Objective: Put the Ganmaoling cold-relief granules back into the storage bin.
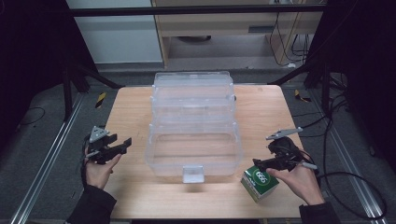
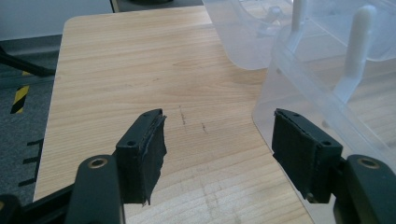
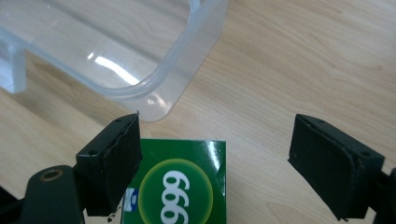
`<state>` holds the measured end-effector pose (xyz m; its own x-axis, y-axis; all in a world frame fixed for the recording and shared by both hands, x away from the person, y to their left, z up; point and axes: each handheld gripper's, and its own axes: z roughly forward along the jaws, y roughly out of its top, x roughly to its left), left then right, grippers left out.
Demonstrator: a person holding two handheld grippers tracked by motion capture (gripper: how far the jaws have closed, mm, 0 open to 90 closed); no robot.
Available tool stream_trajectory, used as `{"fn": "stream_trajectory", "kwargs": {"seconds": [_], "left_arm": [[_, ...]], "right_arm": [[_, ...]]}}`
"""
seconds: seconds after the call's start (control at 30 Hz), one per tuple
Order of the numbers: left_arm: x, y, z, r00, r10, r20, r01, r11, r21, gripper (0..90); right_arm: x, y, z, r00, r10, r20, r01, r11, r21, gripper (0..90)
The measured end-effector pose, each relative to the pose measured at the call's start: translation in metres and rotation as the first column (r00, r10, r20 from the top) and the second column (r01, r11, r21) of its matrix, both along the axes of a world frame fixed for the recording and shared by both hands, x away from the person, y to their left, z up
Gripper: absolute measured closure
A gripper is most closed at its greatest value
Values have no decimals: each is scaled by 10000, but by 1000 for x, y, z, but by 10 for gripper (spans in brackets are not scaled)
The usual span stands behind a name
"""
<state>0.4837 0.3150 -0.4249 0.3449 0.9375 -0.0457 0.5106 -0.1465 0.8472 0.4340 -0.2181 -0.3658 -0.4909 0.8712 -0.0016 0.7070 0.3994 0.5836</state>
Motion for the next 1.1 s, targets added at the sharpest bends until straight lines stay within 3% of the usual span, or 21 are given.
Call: {"fn": "stream_trajectory", "kwargs": {"seconds": [0.3, 0.57, 1.1], "left_arm": [[2, 5, -5, 9998, 187, -44, -186, 9996, 191, 295], [2, 10, -5, 9992, 386, -37, -385, 9990, 212, 297], [1, 12, -5, 9993, 374, -46, -373, 9989, 279, 312]], "right_arm": [[-5, -2, 7, 9994, 9, -351, -20, 9995, -307, 170], [-6, 6, 3, 9965, 170, -820, -208, 9987, -456, 165], [-1, 20, -19, 9763, 472, -2112, -692, 9928, -980, 94]]}}
